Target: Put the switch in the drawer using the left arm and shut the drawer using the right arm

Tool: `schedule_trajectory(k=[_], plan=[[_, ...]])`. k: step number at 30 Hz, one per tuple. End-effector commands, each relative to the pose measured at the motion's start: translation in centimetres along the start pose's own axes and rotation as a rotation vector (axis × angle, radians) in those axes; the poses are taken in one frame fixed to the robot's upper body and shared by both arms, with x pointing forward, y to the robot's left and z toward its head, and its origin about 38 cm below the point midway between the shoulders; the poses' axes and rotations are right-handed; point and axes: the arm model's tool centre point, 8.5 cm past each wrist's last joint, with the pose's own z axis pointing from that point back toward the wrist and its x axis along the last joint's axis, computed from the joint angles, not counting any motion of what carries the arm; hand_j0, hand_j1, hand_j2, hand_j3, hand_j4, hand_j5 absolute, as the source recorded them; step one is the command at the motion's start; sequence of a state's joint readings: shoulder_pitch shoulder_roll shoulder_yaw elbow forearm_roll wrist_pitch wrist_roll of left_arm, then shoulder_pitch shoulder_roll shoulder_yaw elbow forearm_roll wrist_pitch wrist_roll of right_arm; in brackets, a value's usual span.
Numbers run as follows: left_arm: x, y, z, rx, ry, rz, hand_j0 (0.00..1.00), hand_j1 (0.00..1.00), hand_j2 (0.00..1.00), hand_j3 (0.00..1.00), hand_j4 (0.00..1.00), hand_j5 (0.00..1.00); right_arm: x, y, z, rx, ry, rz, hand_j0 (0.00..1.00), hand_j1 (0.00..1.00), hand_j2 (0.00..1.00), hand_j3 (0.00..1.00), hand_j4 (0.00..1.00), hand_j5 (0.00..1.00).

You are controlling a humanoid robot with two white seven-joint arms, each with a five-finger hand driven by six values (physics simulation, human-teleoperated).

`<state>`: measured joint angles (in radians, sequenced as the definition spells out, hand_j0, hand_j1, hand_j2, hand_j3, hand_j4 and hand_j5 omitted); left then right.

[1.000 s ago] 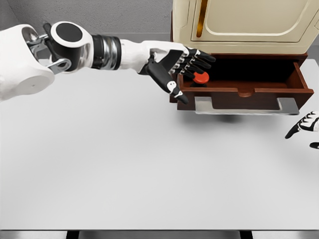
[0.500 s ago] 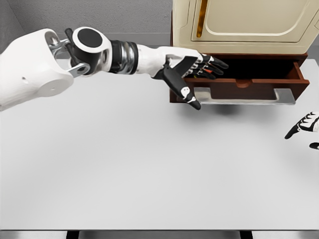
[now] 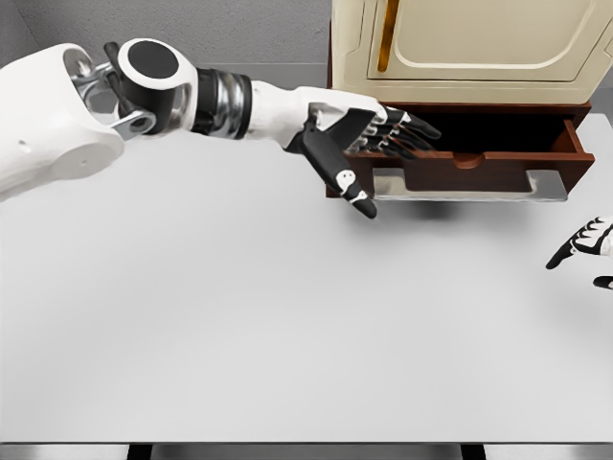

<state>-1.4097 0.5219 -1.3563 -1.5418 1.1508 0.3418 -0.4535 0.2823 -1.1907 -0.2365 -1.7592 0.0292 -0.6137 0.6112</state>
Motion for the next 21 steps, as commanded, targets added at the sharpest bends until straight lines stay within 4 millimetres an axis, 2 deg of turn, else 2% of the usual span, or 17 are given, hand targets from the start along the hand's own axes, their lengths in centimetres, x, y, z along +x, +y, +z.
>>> schedule_trajectory(k=[1, 3, 4, 9, 11, 21], plan=[[0.0, 0.7, 1.2, 0.011, -0.005, 0.008, 1.00, 1.00, 1.00, 1.00, 1.00, 1.00, 0.0, -0.1, 0.0, -0.003, -0.001, -0.005, 0.68, 0.68, 0.68, 0.68, 0.68, 0.68], [0.2, 2.1, 1.7, 0.061, -0.002, 0.000, 1.00, 1.00, 1.00, 1.00, 1.00, 1.00, 0.0, -0.1, 0.0, -0.003, -0.001, -0.005, 0.69, 0.69, 0.69, 0.69, 0.69, 0.69], [-0.5, 3.6, 2.0, 0.110, 0.017, 0.001, 1.00, 1.00, 1.00, 1.00, 1.00, 1.00, 0.0, -0.1, 0.0, -0.003, -0.001, -0.005, 0.69, 0.69, 0.69, 0.69, 0.69, 0.69], [-0.8, 4.7, 2.5, 0.145, 0.021, 0.013, 1.00, 1.00, 1.00, 1.00, 1.00, 1.00, 0.0, 0.0, 0.0, -0.002, -0.001, -0.006, 0.69, 0.69, 0.69, 0.69, 0.69, 0.69], [-0.7, 4.4, 1.3, 0.140, 0.032, -0.015, 1.00, 1.00, 1.00, 1.00, 1.00, 1.00, 0.0, 0.0, 0.0, -0.002, -0.001, -0.006, 0.69, 0.69, 0.69, 0.69, 0.69, 0.69], [-2.2, 4.2, -0.6, 0.130, 0.053, -0.001, 1.00, 1.00, 1.00, 1.00, 1.00, 1.00, 0.0, 0.1, -0.1, 0.000, -0.003, -0.007, 0.69, 0.69, 0.69, 0.69, 0.69, 0.69]])
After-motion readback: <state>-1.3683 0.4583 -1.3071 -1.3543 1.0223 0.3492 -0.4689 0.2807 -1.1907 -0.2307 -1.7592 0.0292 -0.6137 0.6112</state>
